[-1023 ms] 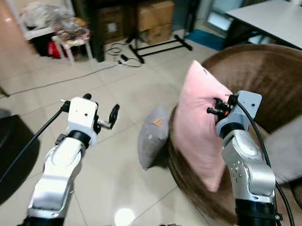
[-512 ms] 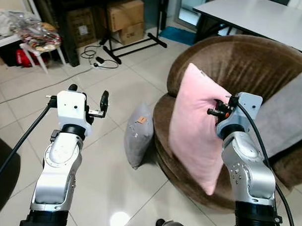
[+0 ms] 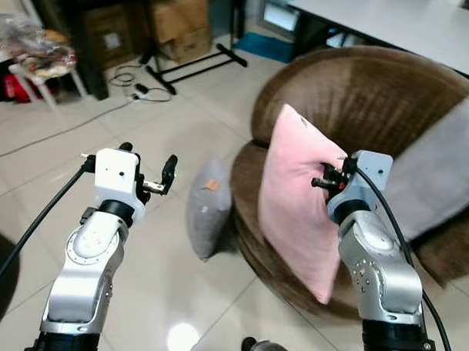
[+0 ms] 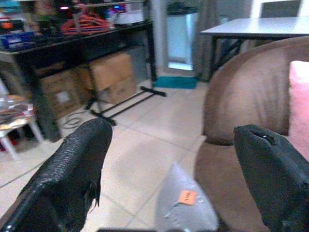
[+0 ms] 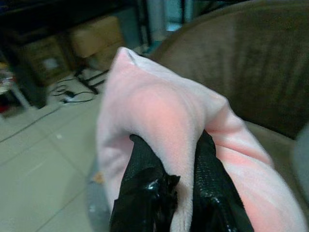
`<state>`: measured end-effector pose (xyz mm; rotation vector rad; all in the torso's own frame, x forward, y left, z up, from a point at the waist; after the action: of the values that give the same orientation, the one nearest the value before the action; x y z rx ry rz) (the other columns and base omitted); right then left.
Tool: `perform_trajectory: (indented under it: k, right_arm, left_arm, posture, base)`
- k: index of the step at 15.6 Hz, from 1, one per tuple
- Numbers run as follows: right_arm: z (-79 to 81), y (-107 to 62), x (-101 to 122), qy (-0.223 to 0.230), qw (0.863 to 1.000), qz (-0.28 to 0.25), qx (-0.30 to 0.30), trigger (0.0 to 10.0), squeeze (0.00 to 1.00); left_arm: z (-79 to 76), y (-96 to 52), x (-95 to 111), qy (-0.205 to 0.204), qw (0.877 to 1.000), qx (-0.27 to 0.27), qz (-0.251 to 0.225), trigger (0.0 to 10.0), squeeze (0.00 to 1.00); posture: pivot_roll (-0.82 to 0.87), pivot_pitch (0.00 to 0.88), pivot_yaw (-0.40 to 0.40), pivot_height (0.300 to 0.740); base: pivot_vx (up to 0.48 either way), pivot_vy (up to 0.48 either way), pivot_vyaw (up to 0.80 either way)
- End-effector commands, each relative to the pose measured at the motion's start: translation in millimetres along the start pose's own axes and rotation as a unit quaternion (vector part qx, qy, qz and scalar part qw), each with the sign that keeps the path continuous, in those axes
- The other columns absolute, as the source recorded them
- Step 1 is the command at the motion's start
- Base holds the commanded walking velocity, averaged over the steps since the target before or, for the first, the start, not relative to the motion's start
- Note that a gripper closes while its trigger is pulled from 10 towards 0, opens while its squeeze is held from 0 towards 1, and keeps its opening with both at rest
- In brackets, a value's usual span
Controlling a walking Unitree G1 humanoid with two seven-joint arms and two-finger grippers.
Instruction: Move the pillow to the sofa from floor
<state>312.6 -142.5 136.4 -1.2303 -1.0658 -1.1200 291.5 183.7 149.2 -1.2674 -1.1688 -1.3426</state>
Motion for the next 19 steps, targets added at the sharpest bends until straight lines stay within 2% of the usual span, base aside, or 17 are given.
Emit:
perform_trajectory:
  k: [1, 10, 19]
  right_arm:
    - [8.6, -2.6, 11.5, -0.002, 0.999, -0.026, 0.020, 10.0, 0.00]
    - [9.4, -1.1, 9.3, -0.005, 1.000, -0.019, 0.020, 10.0, 0.00]
    - [5.0, 0.2, 8.9, -0.011, 1.000, -0.016, 0.009, 10.0, 0.00]
  left_arm:
    - [1.9, -1.6, 4.0, 0.003, 1.000, 0.000, -0.005, 10.0, 0.00]
    - [1.5, -1.3, 4.4, 0.003, 1.000, -0.010, -0.004, 10.0, 0.00]
    - [-4.4, -0.4, 2.8, 0.010, 0.999, -0.031, 0.000, 10.0, 0.00]
  posture:
    - [-0.02, 0.000, -0.002, 0.740]
    - [-0.01, 0.000, -0.001, 0.740]
    - [-0.02, 0.000, 0.000, 0.740]
  base:
    - [0.274, 0.000, 0.00]
    - [0.307, 0.000, 0.00]
    - [0.310, 0.000, -0.80]
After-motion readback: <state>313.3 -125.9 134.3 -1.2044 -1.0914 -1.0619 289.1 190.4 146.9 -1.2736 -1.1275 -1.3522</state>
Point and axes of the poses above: a point about 5 cm out from each wrist's last joint towards the gripper, its own y axis pointing out of the wrist towards the gripper, its own x axis along the axis of the wrist's last joint, z = x × y, the point moved 2 cm from there along y, pointing out of the wrist towards the gripper, and after that the axes turned 7 degrees about -y, right-handed, at the moved point
